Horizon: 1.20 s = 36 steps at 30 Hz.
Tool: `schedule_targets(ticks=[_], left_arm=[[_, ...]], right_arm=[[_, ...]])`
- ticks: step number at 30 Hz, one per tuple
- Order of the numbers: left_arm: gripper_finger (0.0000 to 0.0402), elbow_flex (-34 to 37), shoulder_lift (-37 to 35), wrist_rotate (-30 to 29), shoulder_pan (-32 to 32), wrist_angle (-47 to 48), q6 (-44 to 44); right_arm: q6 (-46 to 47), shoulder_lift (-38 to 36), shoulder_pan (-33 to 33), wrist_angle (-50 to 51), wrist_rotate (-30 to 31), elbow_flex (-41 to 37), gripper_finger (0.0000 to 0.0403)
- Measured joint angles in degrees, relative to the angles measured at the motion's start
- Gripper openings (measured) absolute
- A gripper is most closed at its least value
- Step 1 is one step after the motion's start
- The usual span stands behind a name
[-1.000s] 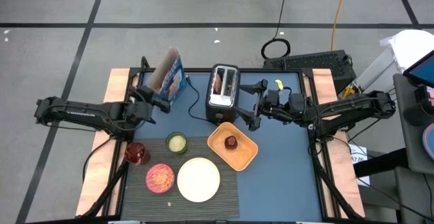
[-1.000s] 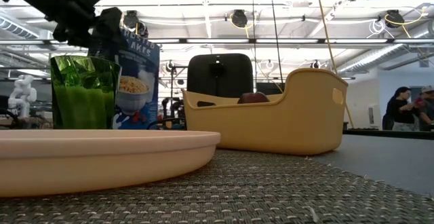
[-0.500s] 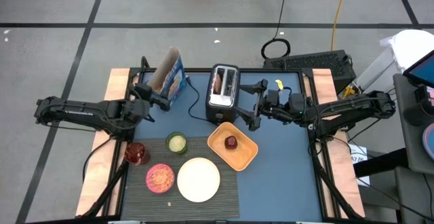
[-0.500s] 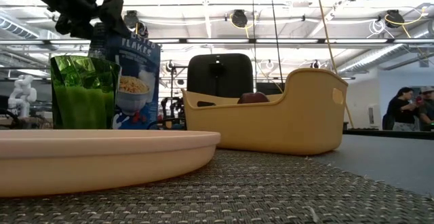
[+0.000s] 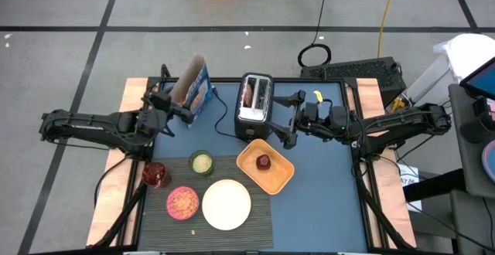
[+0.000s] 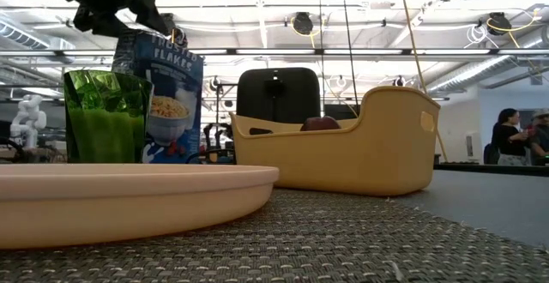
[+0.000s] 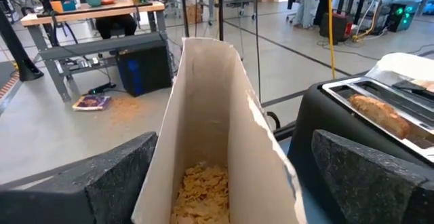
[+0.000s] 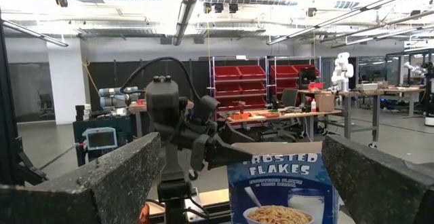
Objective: Arrange a breakfast setting
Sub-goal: Pour the cereal from the blue cereal box into the red bowl, then put the bread on the light orange plate
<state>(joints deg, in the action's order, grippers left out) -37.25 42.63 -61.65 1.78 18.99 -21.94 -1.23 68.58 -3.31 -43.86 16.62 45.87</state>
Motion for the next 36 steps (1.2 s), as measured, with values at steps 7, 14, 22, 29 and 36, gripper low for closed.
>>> schedule_targets(ticks=[7, 14, 22, 29, 36], left_arm=[[0.0395, -0.1, 0.0, 0.0, 0.0, -6.6, 5.0], [0.0395, -0.1, 0.0, 0.0, 0.0, -14.7, 13.1], [0.0395, -0.1, 0.0, 0.0, 0.0, -17.2, 15.7], [0.0395, -0.1, 0.0, 0.0, 0.0, -17.2, 15.8], [0.0395, -0.1, 0.0, 3.4, 0.0, -17.2, 15.6]], right_arm=[[-0.1, 0.0, 0.0, 0.0, 0.0, 0.0, 0.0393], [-0.1, 0.0, 0.0, 0.0, 0.0, 0.0, 0.0393], [-0.1, 0.0, 0.0, 0.0, 0.0, 0.0, 0.0393], [-0.1, 0.0, 0.0, 0.0, -0.2, 0.0, 0.0393], [0.5, 0.0, 0.0, 0.0, -0.2, 0.0, 0.0393]])
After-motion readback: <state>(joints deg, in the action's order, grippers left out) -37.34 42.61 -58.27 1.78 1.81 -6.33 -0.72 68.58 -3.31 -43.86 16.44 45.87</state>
